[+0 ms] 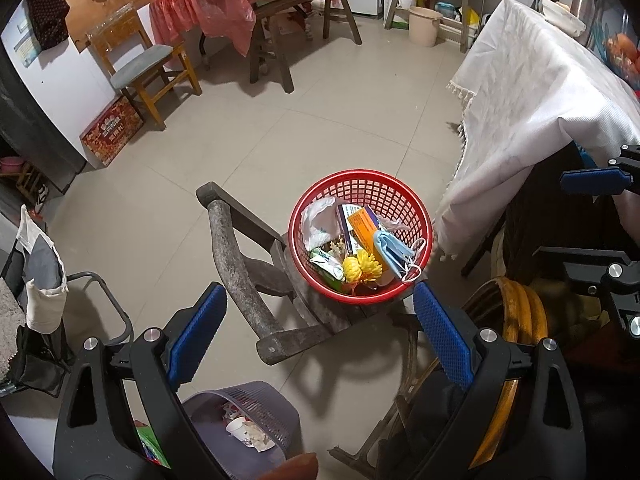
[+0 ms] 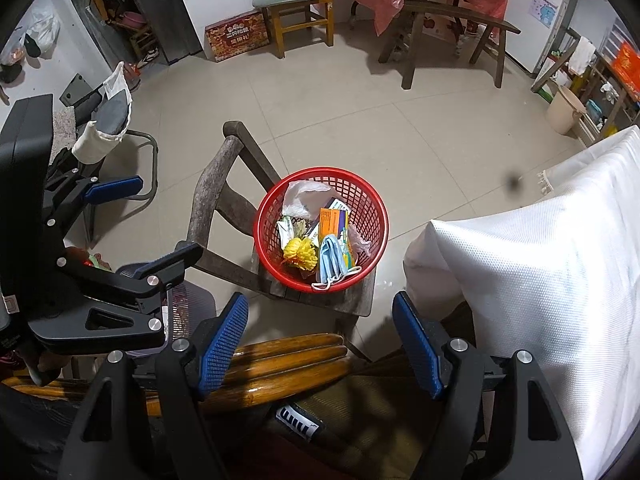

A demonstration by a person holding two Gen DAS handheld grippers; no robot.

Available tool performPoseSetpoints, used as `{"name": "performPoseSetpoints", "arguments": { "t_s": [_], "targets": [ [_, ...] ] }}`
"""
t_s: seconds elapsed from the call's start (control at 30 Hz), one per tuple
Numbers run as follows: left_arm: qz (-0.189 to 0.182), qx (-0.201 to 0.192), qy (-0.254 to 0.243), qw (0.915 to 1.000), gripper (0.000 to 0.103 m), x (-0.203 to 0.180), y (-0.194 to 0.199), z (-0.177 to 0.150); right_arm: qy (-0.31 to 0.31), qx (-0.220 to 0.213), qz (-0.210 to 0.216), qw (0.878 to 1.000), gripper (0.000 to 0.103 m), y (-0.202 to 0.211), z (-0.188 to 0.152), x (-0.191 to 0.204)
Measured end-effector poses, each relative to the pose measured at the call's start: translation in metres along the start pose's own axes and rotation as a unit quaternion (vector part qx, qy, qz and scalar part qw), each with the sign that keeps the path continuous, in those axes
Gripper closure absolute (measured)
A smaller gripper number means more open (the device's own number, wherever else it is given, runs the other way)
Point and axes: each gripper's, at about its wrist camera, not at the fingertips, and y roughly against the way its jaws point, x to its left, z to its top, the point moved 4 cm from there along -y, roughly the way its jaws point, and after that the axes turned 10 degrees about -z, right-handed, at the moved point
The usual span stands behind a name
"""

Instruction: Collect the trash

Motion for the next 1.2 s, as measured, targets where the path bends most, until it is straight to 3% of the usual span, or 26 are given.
{"name": "performPoseSetpoints", "arguments": {
  "t_s": [1.2],
  "targets": [
    [0.011, 0.003, -0.001, 0.9999, 0.012, -0.0040, 0.0002, 0.0003, -0.002, -0.002, -0.001, 1.000, 0.029, 0.0005, 0.0014, -0.0020]
  ]
}}
